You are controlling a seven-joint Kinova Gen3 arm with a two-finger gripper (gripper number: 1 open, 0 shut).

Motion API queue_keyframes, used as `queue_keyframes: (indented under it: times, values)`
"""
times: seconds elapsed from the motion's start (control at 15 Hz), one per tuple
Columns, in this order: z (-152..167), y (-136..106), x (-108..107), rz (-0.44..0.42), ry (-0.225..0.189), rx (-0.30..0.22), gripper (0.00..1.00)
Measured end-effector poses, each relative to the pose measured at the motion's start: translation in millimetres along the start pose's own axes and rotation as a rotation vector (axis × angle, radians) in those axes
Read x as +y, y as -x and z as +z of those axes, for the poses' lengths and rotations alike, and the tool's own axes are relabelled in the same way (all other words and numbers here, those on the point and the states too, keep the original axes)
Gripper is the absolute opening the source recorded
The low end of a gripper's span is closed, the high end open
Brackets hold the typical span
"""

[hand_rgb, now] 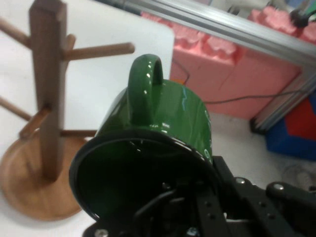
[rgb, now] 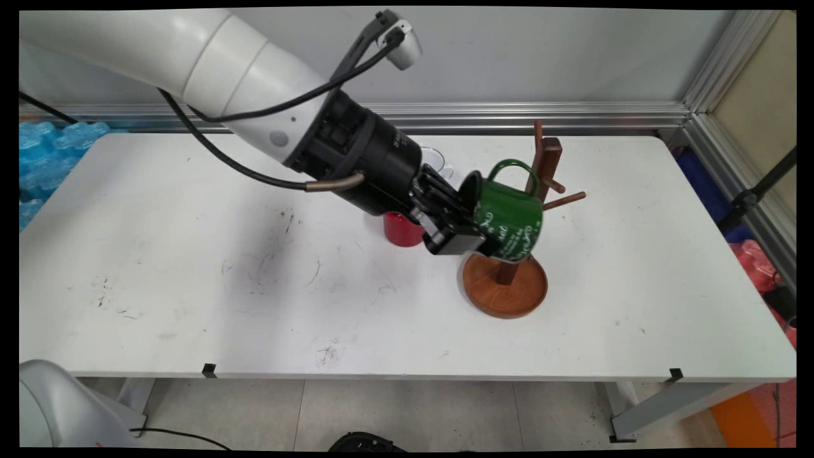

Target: Place the picked object on the table

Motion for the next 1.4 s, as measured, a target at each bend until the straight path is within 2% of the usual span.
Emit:
queue_keyframes:
  times: [0.47, 0.73, 1.4]
  values:
    - [-14.9, -6.5, 3.2, 0.046, -0.102, -0.125, 0.00]
    - [-17.1, -7.0, 4.5, 0.077, -0.142, -0.202, 0.00]
    - [4.0, -6.3, 0.6, 0.163, -0.252, -0.476, 0.00]
